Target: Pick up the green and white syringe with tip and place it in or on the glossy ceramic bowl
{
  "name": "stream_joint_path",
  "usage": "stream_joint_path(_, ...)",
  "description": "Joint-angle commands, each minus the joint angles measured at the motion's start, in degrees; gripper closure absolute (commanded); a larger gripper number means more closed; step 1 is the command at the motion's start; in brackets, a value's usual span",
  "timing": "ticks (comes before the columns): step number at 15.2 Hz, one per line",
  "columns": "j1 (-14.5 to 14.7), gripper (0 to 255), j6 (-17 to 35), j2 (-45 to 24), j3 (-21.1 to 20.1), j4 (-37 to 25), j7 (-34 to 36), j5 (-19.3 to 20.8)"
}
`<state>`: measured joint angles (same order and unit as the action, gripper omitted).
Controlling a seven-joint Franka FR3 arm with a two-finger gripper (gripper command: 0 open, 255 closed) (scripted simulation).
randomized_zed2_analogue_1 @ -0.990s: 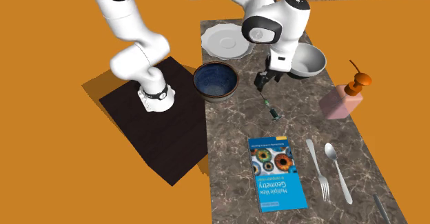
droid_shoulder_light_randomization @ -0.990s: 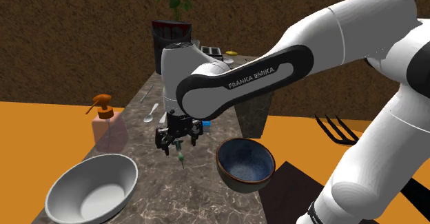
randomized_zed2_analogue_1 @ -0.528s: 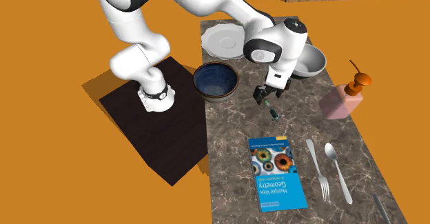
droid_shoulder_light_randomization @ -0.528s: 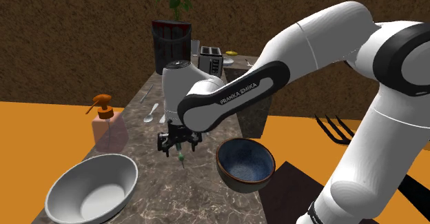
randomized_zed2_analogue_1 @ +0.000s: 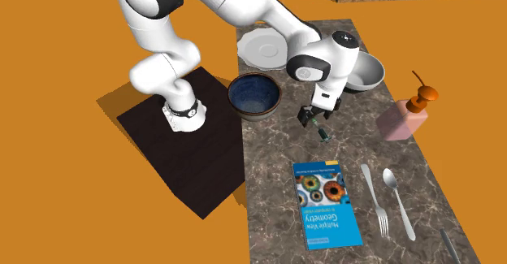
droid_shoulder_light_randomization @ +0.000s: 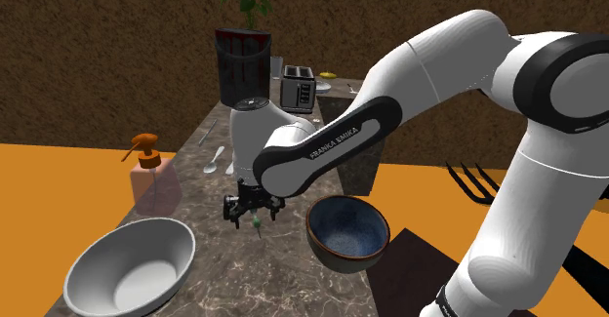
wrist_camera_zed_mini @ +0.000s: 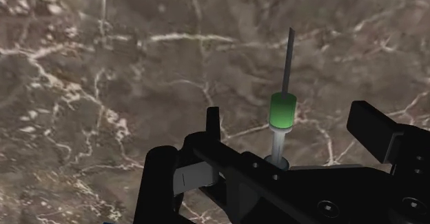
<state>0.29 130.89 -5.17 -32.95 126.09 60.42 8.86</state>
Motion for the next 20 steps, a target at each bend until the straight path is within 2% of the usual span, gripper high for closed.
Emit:
stream_joint_path(1,0.00,0,0.03,-0.03,0.01,0.00,0.01,0.03)
stream_joint_path(4,0.00,0,0.02,-0.02,0.01,0.00,0.01,0.02)
stream_joint_path(5,0.00,255,0.02,-0.02,0.01,0.00,0.01,0.02)
stream_joint_path(14,-0.02,255,0.03,-0.03,-0.01,0.00,0.01,0.02)
stream_joint_path(20,-0.31,255,-4.19,2.93,-0.25,-1.90,-1.96,-2.48)
